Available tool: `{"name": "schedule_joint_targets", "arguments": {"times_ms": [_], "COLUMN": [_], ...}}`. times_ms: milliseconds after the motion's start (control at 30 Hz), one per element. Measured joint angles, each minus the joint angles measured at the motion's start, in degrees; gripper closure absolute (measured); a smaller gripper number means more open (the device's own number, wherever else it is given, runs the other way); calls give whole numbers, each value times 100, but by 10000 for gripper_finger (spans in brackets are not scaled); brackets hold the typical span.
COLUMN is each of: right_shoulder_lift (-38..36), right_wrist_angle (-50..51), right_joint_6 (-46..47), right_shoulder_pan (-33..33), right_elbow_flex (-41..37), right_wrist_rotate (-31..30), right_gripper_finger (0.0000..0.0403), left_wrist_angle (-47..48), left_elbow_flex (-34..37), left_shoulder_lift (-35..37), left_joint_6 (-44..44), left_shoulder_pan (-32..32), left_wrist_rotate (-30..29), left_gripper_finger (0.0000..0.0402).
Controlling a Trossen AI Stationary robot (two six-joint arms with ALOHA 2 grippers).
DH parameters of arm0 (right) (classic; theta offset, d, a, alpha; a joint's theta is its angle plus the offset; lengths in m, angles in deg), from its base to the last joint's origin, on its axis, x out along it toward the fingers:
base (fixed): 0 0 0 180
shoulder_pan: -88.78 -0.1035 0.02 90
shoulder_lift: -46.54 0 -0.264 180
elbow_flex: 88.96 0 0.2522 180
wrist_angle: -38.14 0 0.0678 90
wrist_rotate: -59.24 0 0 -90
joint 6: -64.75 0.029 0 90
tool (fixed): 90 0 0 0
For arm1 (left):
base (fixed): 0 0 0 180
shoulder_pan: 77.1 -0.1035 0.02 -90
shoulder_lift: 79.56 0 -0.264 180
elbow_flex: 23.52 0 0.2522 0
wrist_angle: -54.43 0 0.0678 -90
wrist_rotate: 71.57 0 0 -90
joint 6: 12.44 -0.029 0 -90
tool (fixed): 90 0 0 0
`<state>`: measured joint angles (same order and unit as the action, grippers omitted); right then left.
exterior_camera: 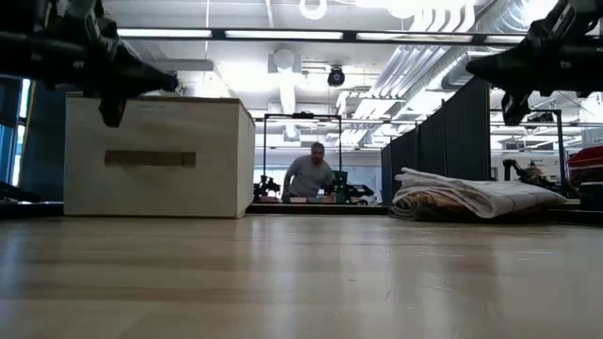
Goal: Fold towel
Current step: Return to Home position
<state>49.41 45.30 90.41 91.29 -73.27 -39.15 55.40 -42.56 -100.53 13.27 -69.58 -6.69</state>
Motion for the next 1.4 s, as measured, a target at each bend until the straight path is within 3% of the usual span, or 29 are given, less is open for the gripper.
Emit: {"name": "schedule_joint_targets", "arguments": {"times_ms": [267,533,967,1167,1400], "right_shoulder_lift": [15,42,-222,-267,-265], "right_wrist_angle": [791,832,873,764,812], "right_joint_6": [258,-188,-1425,-1734,-1678], "right_shoulder_pan": [4,12,12,12,12], "right_elbow_flex": [0,2,2,33,33], "right_wrist_rotate": [13,-12,778,774,793], "right_gripper_finger": [403,403,403,403,403], "left_wrist_angle": [1205,2259,1544,1968,2608], "left_elbow_flex": [0,0,0,0,0], "left_shoulder_lift": [0,0,401,1032,1681], "left_joint_6": [-2,-336,-1702,-1738,-1466], "left_shoulder_pan": [4,3,-2,0,3], "left_wrist_rotate": [540,551,339,839,939], "left_gripper_finger": [401,401,401,401,401]}}
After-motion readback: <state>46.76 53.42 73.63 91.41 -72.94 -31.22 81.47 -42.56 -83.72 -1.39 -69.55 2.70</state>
